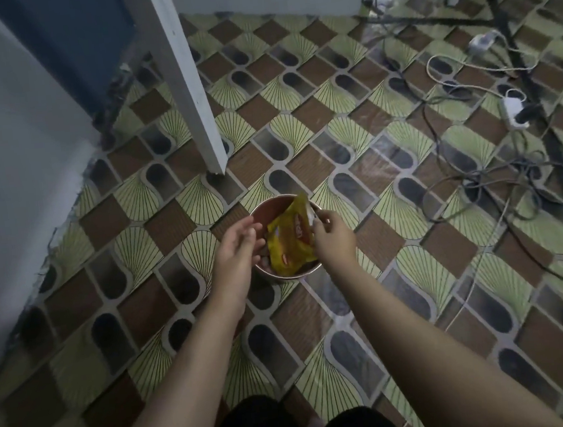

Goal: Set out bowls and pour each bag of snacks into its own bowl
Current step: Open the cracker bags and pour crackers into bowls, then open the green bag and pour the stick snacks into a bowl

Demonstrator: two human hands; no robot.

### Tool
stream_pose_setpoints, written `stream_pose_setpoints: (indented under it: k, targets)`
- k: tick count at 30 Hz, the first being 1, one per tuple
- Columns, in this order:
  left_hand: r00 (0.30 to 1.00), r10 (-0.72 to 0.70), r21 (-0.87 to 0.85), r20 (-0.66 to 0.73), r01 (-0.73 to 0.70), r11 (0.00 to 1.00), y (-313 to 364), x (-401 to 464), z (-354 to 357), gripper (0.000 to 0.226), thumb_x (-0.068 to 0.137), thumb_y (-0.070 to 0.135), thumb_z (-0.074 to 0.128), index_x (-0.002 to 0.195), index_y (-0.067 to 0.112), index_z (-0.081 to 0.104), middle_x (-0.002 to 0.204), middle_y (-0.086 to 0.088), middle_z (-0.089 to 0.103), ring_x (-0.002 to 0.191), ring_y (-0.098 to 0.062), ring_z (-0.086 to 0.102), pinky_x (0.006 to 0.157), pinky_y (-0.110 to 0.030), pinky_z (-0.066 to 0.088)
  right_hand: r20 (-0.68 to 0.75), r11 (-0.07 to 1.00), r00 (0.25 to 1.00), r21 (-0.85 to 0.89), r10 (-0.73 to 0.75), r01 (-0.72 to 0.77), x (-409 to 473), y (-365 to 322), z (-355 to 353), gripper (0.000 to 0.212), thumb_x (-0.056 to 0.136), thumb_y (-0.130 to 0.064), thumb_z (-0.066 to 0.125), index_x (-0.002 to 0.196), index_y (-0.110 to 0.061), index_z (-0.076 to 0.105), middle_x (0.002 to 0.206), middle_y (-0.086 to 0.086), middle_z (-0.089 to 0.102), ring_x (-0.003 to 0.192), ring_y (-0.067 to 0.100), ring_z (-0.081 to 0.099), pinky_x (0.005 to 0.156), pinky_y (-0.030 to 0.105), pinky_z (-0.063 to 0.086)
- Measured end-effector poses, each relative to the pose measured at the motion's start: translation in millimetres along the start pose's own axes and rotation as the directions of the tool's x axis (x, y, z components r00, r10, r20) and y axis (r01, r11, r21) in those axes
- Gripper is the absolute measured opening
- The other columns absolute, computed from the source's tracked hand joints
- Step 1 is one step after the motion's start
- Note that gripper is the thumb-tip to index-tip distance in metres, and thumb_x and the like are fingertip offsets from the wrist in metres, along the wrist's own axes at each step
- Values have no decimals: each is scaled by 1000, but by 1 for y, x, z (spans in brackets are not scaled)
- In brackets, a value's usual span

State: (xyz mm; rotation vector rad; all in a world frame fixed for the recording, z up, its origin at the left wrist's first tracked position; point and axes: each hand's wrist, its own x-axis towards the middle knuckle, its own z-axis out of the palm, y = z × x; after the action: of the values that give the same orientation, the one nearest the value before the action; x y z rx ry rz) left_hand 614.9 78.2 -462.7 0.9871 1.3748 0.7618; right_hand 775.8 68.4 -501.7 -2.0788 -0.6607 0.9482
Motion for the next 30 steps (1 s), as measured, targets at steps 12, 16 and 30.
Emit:
stream_pose_setpoints:
  k: [12, 16, 30]
  targets:
    - [969, 245, -163, 17, -239, 957, 236, -154, -7, 21, 102, 24, 46, 115, 28, 62, 111, 7, 70, 102, -17, 68, 85, -33, 55, -51, 824, 925, 437, -376, 360, -186, -226, -136, 17, 102, -22, 48, 99, -27, 64, 86, 1, 69, 74, 14, 63, 70, 40, 54]
    - [913, 403, -144, -68, -409, 901, 319, -212, -42, 21, 101, 25, 47, 113, 34, 62, 108, 12, 70, 101, -15, 68, 88, -35, 55, -36, 717, 861, 537, -508, 446, -253, -312, -162, 17, 103, -20, 47, 102, -16, 63, 84, 2, 67, 74, 14, 62, 64, 26, 51]
    - [423, 483, 113, -767, -652, 749, 389, -449, -343, 15, 101, 21, 47, 109, 25, 59, 98, 10, 66, 83, -12, 62, 77, -29, 49, 351, 464, 318, 772, -881, 434, -545, -469, -11, 32, 108, -20, 33, 86, -4, 50, 71, 14, 56, 57, 27, 51, 53, 37, 46]
